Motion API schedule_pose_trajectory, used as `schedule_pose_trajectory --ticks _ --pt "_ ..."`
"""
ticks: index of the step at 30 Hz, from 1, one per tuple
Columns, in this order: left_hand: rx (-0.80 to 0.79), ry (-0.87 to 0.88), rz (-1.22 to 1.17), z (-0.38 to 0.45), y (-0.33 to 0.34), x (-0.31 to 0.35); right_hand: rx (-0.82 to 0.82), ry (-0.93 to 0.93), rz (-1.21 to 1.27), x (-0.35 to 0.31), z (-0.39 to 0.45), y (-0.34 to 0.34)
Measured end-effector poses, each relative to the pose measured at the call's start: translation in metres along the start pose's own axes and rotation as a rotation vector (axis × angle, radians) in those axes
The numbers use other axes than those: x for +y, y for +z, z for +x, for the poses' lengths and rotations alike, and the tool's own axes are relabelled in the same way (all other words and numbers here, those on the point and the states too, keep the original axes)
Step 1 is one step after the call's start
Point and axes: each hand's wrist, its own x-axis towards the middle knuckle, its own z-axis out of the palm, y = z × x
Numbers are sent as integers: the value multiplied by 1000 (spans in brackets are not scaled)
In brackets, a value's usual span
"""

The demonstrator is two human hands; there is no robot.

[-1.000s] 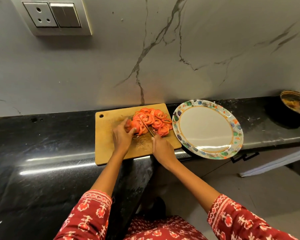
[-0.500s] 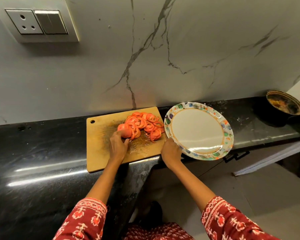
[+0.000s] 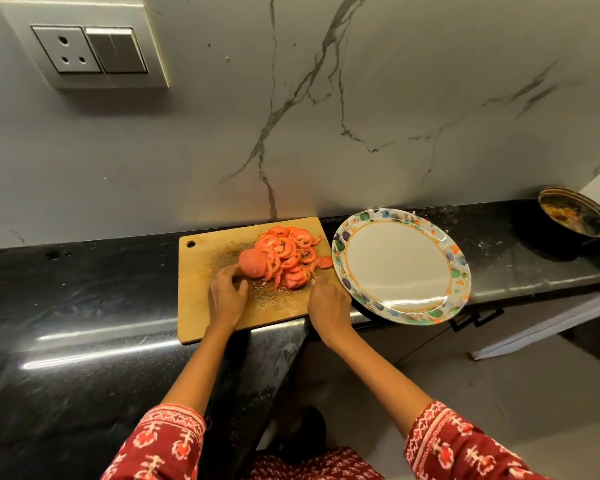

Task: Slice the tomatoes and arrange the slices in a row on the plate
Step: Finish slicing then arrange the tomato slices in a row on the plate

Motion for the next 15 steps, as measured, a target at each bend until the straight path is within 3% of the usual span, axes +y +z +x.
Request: schedule_pose_trajectory --ticks 4,8,15 --pt "87 -106 -3 -2 -16 -11 -180 -103 231 -49 -15 0" --pt "162 -221 32 -6 -43 -27 -317 -132 261 -94 -17 4" --pt "116 -241 36 -7 -63 -44 -303 -189 273 -135 1 25"
